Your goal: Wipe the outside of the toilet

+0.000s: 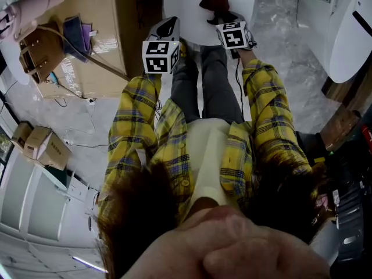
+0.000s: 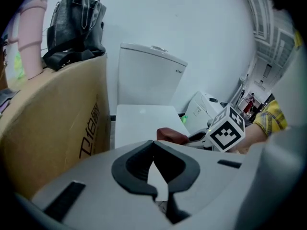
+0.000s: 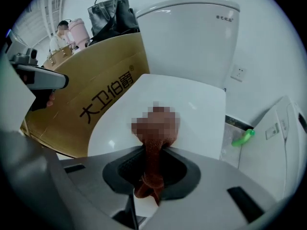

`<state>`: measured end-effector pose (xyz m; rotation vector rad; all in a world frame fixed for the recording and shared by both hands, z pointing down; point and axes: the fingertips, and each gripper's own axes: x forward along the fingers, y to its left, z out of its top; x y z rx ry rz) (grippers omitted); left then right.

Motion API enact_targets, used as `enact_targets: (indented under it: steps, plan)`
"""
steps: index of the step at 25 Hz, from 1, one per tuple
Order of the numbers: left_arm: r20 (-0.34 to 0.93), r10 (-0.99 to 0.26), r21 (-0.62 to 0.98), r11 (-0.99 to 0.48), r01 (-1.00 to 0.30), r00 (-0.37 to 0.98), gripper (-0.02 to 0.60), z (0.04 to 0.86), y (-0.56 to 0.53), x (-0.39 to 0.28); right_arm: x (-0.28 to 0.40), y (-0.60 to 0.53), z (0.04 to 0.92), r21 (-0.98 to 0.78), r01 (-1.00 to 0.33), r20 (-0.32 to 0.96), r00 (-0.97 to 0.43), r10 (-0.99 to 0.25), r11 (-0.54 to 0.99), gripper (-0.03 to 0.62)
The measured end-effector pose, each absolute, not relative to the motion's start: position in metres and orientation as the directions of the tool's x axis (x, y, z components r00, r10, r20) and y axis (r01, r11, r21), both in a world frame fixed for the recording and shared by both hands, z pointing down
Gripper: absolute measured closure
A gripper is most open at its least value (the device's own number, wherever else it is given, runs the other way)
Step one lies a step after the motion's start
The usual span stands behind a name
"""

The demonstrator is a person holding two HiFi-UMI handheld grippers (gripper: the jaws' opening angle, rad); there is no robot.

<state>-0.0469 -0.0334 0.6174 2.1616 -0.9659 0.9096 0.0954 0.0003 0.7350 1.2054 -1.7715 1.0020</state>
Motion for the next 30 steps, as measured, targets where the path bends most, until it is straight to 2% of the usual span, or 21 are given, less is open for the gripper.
enact_targets:
  steps: [11,17,24,30]
  plan:
    - [0.781,-0.336,0.24,-0.617,-0.749,0.527,0.572,0.616,-0.027,-0.022,0.166,0.026,0.742,-0.113,-0.99,0.915,-0.138,-0.379,0.089,0.51]
    - [0.78,-0.332,0.245,-0.618,-0.747,0.531,0.572,0.613,-0.027,-0.023,0.163,0.028,0.72,-0.075,-0.991,0.902,-0.116,-0.416,0.115,0.51]
    - [0.783,-0.357,0.233,-0.591,-0.772,0.509,0.572,0.609,-0.027,-0.043,0.102,0.015,0.674,-0.14,-0.959,0.819,-0.252,-0.515,0.247,0.51]
    - [0.795,-0.38,0.216,-0.551,-0.806,0.473,0.572,0.611,-0.022,-0.07,0.035,0.012,0.663,-0.207,-0.906,0.783,-0.379,-0.493,0.368,0.51]
